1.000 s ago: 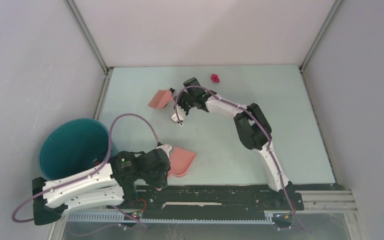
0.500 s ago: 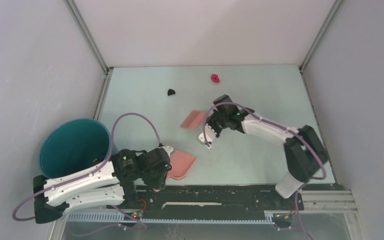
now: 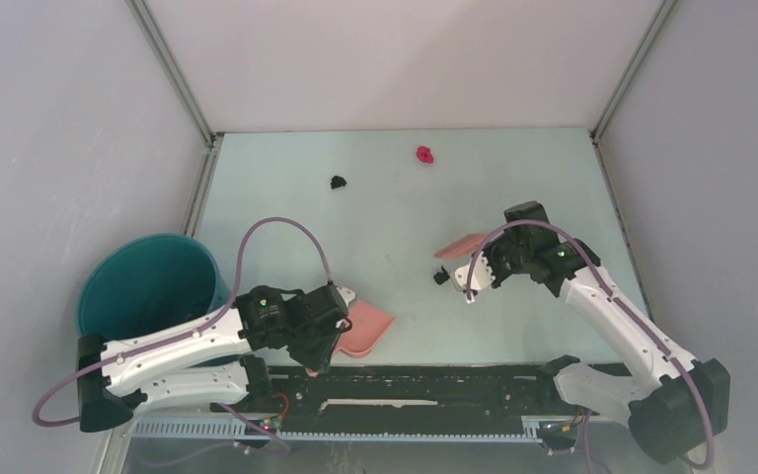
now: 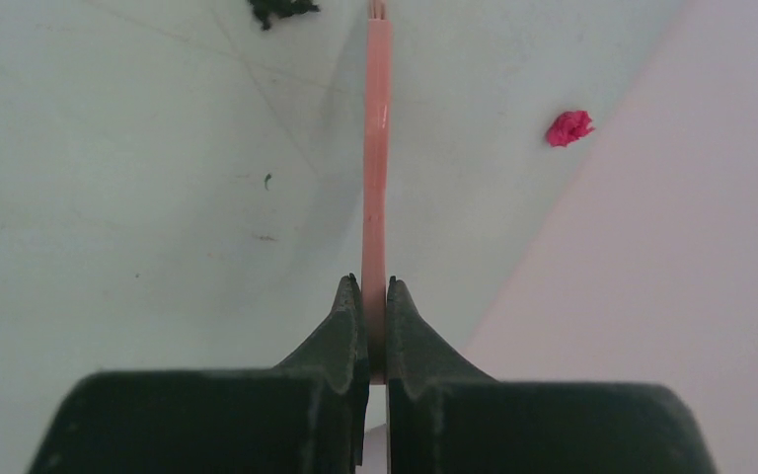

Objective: Sweep away the paper scraps from the table

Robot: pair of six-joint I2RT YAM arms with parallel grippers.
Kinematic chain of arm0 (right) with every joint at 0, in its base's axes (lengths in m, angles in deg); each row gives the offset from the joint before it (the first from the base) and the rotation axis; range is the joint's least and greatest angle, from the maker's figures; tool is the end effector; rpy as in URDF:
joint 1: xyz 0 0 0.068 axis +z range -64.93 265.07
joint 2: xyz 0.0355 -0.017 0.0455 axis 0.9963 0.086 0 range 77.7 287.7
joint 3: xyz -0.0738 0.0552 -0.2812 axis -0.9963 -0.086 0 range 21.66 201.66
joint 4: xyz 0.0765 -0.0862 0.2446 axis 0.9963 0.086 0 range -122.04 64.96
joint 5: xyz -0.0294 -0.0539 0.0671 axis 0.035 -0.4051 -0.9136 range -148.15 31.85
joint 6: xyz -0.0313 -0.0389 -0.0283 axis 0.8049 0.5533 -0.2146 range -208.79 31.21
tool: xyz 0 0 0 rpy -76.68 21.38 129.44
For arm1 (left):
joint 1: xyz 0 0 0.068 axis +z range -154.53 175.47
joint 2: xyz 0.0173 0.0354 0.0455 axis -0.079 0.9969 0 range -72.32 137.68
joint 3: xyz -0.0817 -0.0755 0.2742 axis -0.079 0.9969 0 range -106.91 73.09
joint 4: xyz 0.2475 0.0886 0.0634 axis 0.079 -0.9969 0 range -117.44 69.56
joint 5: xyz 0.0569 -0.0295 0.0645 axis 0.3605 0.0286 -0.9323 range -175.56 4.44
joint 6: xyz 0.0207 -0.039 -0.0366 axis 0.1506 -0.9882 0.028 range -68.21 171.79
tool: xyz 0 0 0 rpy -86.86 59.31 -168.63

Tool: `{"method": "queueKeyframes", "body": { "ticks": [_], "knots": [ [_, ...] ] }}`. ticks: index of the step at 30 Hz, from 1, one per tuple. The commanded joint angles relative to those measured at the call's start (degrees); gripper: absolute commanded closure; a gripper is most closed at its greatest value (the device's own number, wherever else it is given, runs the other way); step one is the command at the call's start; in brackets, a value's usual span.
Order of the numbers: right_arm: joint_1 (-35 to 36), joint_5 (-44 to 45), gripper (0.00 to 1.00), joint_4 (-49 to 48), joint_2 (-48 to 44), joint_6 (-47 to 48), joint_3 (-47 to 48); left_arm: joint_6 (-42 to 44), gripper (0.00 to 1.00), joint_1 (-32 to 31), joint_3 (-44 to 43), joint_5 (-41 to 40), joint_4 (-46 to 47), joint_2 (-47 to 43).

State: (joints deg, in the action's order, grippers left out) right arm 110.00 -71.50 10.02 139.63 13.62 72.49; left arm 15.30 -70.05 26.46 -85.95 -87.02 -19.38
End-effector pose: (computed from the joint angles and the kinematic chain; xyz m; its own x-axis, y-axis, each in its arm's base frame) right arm 0.1901 0.0987 0.2864 0.6791 -0.7322 -0.0515 -0.5937 -0.5066 -0.6252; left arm 0.0582 -0.1272 0.2652 -0.8592 0.4518 -0.2403 0.4954 0.8519 -0.1697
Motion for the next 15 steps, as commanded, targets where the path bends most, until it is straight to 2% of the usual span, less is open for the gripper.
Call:
{"method": "queueKeyframes", "body": {
  "ticks": [1, 7, 9, 13, 15],
  "knots": [
    [0.4, -4.7, 1.0, -7.7, 1.9, -8.1, 3.9, 2.4, 1.0, -0.2, -2.5, 1.2, 1.2, 1.6],
    [7.7, -3.5, 1.0, -29.0, 14.2, -22.0, 12.9, 2.0, 1.0, -0.2, -3.5, 3.4, 0.7, 3.1],
    [8.8, -4.6, 1.0, -34.8, 17.9, -20.6, 13.0, 1.7, 1.0, -0.2, -3.9, 4.0, 0.1, 2.6],
    [10.0, -5.8, 1.0, -40.6, 25.0, -11.2, 13.4, 0.7, 1.0, -0.2, -3.5, 3.6, -1.7, 1.3],
    [10.4, -4.8, 1.0, -43.7, 30.2, -9.1, 16.8, -0.3, 1.0, -0.2, -2.9, 3.3, -2.0, 0.7]
  ]
}}
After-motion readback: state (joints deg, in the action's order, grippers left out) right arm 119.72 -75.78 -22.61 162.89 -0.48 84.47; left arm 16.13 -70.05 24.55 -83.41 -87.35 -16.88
